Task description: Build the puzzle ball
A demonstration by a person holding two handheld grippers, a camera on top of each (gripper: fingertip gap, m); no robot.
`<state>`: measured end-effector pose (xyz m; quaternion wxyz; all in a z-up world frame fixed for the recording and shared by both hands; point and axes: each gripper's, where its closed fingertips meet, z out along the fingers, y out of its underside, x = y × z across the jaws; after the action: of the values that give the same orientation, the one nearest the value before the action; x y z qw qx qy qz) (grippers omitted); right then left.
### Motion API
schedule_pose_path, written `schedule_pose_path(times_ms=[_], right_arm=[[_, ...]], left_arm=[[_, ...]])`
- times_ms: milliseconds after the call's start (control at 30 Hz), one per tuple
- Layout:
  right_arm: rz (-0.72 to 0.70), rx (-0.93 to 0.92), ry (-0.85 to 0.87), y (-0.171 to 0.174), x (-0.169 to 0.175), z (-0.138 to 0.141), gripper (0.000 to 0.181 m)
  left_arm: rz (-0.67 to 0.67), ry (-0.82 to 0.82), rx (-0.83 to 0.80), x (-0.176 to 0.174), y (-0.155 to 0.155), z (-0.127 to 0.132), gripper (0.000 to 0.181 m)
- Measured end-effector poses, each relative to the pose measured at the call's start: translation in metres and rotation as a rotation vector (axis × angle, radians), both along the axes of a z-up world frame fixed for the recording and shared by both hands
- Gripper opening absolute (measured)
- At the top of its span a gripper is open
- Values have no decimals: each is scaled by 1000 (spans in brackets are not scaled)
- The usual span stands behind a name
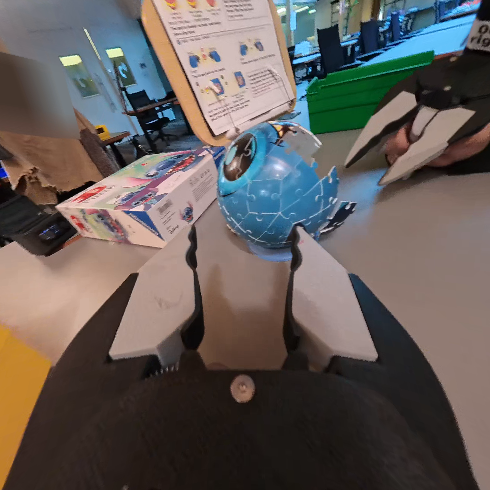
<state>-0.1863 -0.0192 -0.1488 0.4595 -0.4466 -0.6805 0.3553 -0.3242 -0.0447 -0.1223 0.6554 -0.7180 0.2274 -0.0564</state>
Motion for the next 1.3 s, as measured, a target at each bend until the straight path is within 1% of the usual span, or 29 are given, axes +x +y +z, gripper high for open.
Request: schedule_pose_path(times_ms=[100, 167, 200, 233, 300, 333, 367, 400, 433, 567, 667, 800, 833, 900, 967, 1067, 1100, 1167, 1233, 1300], right_arm=[[36, -27, -45, -21, -24, -8, 37], [26, -61, -68, -26, -38, -10, 36], [27, -76, -76, -27, -44, -11, 38], [20, -86, -83, -27, -49, -12, 36], [-9, -87, -117, -23, -56, -17, 29], [-3, -86, -137, -24, -58, -20, 20], [11, -82, -144, -26, -58, -21, 6], [16, -77, -142, -27, -57, -21, 0], [17, -74, -140, -26, -56, -20, 0], [15, -99, -138, -25, -49, -19, 0], [23, -119, -132, -24, -40, -16, 0], [-16, 1, -48, -11, -19, 4, 0], [-22, 19, -44, -7, -12, 5, 0], [-72, 55, -80, 11, 1, 0, 0], [-123, 101, -125, 31, 13, -7, 4], [-174, 229, -173, 56, 30, -16, 4], [-177, 267, -184, 60, 34, -18, 1], [-168, 288, -212, 64, 39, -26, 0], [-148, 250, -225, 61, 42, -30, 10], [-112, 191, -195, 52, 41, -25, 16]], left_arm=[[-29, 44, -53, 7, 9, -10, 72], [-29, 68, -75, 9, 12, -14, 71], [-24, 77, -74, 9, 12, -15, 70], [-21, 86, -63, 9, 12, -14, 68], [-20, 103, -45, 10, 10, -13, 63], [-17, 108, -43, 11, 10, -13, 63], [-14, 110, -43, 10, 11, -13, 63], [-12, 109, -43, 10, 11, -13, 63], [-9, 108, -41, 9, 11, -13, 63], [18, 92, -26, 4, 10, -10, 60], [37, 46, -22, -3, 9, -6, 60], [56, -26, 2, -13, 6, 1, 59], [56, -42, 12, -15, 5, 3, 59], [46, -70, 32, -16, 2, 8, 59], [34, -81, 38, -15, 1, 9, 59], [26, -58, 18, -12, 1, 5, 60], [28, -51, 11, -12, 2, 4, 60], [35, -47, 4, -12, 3, 3, 60], [39, -53, 8, -13, 3, 4, 60], [38, -54, 11, -13, 2, 4, 60]])
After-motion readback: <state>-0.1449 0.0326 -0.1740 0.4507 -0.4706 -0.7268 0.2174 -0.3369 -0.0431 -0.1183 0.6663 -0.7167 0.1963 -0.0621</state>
